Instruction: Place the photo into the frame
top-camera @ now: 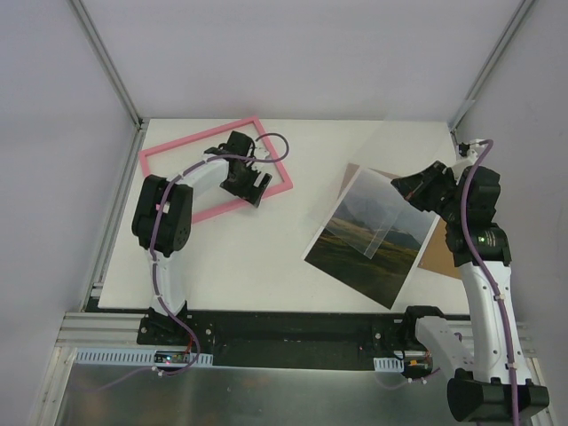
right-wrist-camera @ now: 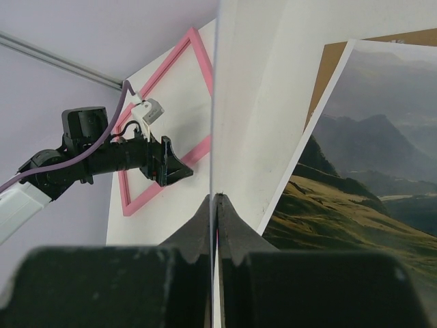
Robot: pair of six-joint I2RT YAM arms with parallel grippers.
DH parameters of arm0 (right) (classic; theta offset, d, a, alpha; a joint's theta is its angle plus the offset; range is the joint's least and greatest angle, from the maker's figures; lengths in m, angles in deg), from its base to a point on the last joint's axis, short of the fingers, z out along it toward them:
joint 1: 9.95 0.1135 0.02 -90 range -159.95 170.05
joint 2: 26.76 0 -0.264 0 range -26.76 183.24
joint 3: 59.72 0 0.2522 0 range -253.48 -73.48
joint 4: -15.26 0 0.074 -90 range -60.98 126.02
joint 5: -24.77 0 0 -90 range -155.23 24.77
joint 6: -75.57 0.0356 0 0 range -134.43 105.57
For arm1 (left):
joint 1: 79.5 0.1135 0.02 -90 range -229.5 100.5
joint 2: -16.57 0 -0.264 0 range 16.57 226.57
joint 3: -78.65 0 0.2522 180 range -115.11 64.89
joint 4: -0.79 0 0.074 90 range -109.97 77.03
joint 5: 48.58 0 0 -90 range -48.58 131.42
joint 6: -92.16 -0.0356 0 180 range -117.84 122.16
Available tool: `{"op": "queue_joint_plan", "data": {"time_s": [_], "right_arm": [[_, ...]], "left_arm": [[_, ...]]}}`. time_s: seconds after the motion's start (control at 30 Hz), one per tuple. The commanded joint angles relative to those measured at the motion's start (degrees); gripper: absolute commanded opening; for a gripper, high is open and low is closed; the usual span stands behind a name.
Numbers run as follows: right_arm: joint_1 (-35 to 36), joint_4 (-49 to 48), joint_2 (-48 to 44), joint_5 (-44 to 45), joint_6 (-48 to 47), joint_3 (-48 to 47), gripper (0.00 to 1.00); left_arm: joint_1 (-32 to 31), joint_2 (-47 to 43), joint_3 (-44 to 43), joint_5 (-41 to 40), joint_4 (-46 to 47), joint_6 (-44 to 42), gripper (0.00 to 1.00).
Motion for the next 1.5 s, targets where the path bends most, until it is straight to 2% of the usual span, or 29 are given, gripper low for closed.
{"op": "queue_joint_plan", "data": {"time_s": [0.0,0.13,0.2,0.3,0.43,0.57,0.77,0.93,1.0,1.07,1.23,1.33,1.47], "right_arm": [[-0.43,-1.69,-1.07,-1.72,-0.71,-2.43,0.0],[-0.42,-1.6,-1.34,-1.72,-0.97,-2.87,0.01],[-0.42,-1.25,-1.51,-1.46,-1.15,-3.31,0.01],[-0.34,-0.28,-2.04,-0.5,-1.67,-3.84,0.01],[-1.57,1.21,-2.66,1.44,-2.81,-4.54,0.01],[-1.66,3.49,-2.83,3.02,-3.96,-5.77,0.01],[-1.66,4.64,-2.83,4.17,-4.66,-6.39,0.01],[-1.74,4.9,-2.92,4.17,-4.57,-5.68,0.01],[-1.66,4.99,-2.83,3.99,-4.66,-5.6,0.01],[-1.66,5.26,-2.66,3.9,-4.75,-5.6,0.01],[-1.66,6.13,-2.74,3.99,-5.45,-6.04,0.01],[-1.66,6.14,-2.66,3.82,-5.46,-5.77,0.01],[-1.66,6.05,-2.83,3.82,-5.63,-5.68,0.01]], "left_arm": [[0.08,1.43,-1.14,3.0,-2.02,-2.22,0.82],[0.08,3.01,-1.31,2.74,-2.46,-2.14,0.79],[-0.01,3.71,-1.92,2.83,-2.73,-0.74,0.7],[-0.62,4.07,-3.07,4.15,-2.82,4.35,0.48],[-3.69,4.33,-4.65,-0.5,-2.99,14.61,0.26],[-5.8,4.86,-5.97,-1.91,-2.9,24.82,0.0],[-9.32,6.17,-10.62,-2.45,-2.9,32.4,0.0],[-9.5,8.81,-15.98,-1.21,-3.6,36.09,0.01],[-9.59,10.13,-17.48,-0.43,-3.78,36.01,0.18],[-9.94,11.01,-18.8,-0.6,-4.39,34.79,0.26],[-10.11,10.84,-18.28,-2.79,-6.24,30.39,0.56],[-10.64,8.38,-15.65,-4.11,-6.68,28.63,0.62],[-12.83,4.43,-9.68,-6.83,-6.95,27.57,0.58]]}}
